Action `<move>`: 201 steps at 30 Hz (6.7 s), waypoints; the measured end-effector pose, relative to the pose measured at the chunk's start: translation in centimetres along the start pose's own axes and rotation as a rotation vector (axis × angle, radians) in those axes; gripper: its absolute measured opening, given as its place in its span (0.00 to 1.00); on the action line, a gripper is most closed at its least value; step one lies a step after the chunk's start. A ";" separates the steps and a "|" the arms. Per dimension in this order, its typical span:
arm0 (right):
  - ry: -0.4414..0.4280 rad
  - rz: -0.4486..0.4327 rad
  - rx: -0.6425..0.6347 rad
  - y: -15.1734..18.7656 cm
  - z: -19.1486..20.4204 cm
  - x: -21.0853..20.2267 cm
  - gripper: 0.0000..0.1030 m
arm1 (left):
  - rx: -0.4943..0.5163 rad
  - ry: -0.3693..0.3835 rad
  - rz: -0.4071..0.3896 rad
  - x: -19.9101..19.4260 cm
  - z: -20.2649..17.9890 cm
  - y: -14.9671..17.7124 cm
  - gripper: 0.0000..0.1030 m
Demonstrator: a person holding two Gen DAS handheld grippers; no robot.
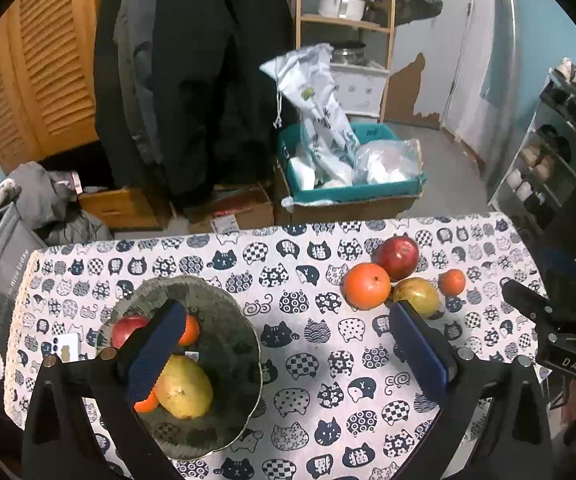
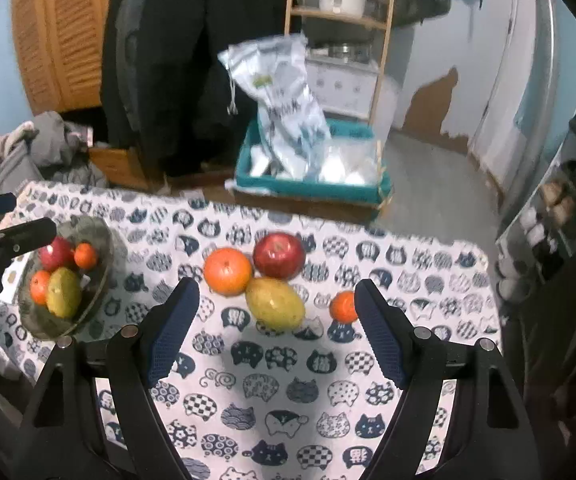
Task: Organize fruits
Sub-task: 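Lower right tool onto the large yellow-green pear and close its fingers, then grasp the large orange with left tool while right tool lifts the pear, then carry the orange in left tool over the glass bowl while right tool carries the pear, then lower the orange into the bowl and open left tool while right tool lowers the pear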
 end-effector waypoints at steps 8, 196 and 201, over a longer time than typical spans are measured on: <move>-0.015 0.120 0.038 1.4 -0.3 5.4 0.76 | -0.042 0.006 0.083 4.9 0.1 1.3 0.99; -0.378 0.037 -0.062 -4.2 22.6 2.7 0.72 | -0.319 -0.030 0.043 -1.1 17.5 8.5 0.65; -0.386 0.083 -0.082 -3.2 24.5 4.5 0.72 | -0.324 -0.041 0.095 0.5 18.1 10.2 0.65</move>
Point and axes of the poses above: each gripper's, at about its wrist camera, not at the fingertips, and x roughly the way its jaws point, z to its left, y to its underside, the point moved 10 cm from there along x, roughly the way its jaws point, and after that the axes turned 4 degrees about y, right-handed, at the moved point
